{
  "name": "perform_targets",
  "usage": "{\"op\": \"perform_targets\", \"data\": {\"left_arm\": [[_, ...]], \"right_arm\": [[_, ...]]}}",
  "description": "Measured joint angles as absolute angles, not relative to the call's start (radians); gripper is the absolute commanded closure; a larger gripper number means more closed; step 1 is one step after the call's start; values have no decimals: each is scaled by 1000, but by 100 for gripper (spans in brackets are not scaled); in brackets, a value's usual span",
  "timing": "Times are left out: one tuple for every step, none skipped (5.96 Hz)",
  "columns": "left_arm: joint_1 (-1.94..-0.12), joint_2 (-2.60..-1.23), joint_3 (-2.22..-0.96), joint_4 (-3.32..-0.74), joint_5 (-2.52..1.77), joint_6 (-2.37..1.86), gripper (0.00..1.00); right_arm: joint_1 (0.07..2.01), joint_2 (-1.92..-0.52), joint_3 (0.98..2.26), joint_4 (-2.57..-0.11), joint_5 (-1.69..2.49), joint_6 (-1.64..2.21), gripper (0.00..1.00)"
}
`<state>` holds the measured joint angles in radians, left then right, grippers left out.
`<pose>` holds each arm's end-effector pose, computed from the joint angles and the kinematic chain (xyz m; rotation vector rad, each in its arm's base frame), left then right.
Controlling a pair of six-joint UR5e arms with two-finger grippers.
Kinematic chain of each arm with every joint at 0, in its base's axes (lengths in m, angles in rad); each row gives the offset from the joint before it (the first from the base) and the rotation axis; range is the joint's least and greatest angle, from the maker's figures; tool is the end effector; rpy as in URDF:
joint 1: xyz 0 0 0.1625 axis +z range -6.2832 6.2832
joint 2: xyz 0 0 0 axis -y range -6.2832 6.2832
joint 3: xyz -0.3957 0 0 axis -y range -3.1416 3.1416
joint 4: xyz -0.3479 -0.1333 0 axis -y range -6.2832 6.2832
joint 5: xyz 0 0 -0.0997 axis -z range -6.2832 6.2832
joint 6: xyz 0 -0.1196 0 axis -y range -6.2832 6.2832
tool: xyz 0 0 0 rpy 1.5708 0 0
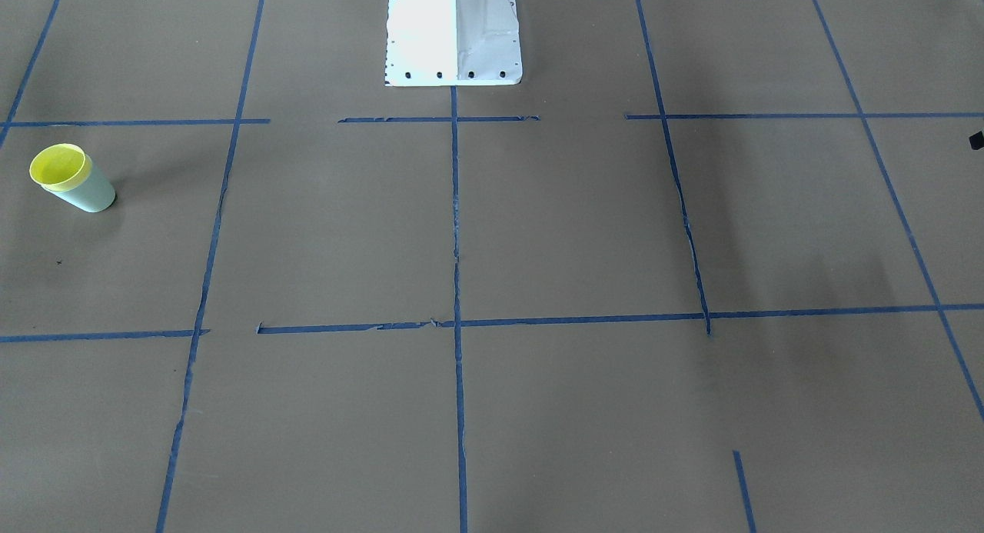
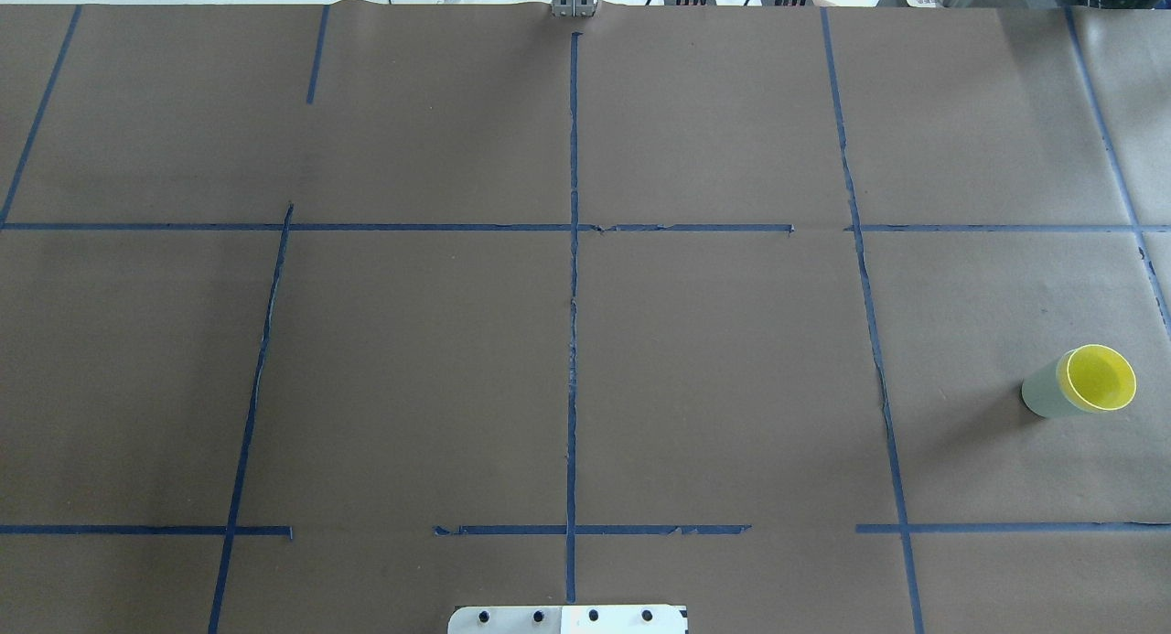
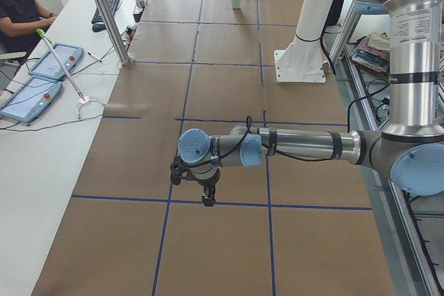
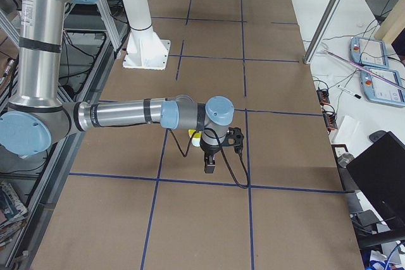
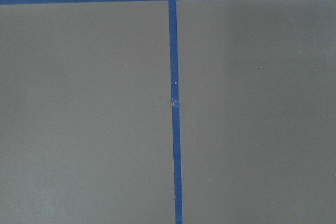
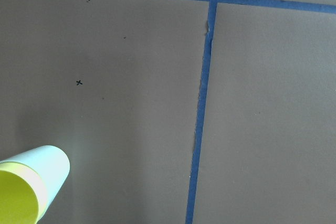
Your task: Transfer and stack yellow cup on green cup
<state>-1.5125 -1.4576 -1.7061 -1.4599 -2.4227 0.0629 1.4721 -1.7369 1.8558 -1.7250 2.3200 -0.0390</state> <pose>-0.0202 -0.3973 0.6353 -0.0814 0.8517 0.0759 0.0145 -0.3798 0.6025 -0.0560 -0.7482 -0.1180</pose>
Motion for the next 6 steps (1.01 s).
{"op": "perform_targets", "data": {"left_arm": [[-1513,-1457,-1705,-1459,-2422,63,0],[-1512,-1457,-1705,-1458,-2423,63,0],[-1513,-1457,-1706,-1458,-2423,63,0],[-1514,-1457,-1708,-1457,-2424,63,0],[-1515,-1451,-1709,-1457,-2424,63,0],[-1514,-1445,-1709,-1460,-2424,65,0]], "right_arm": [[1472,-1740,1862,-1724,2319,-39,0],[1471,-1741,1864,-1723,2319,-39,0],[1471,-1741,1865,-1721,2319,-39,0],[1471,-1742,1862,-1711,2319,-40,0],[1471,-1742,1856,-1697,2318,-40,0],[1472,-1743,1853,-1692,2317,-40,0]]}}
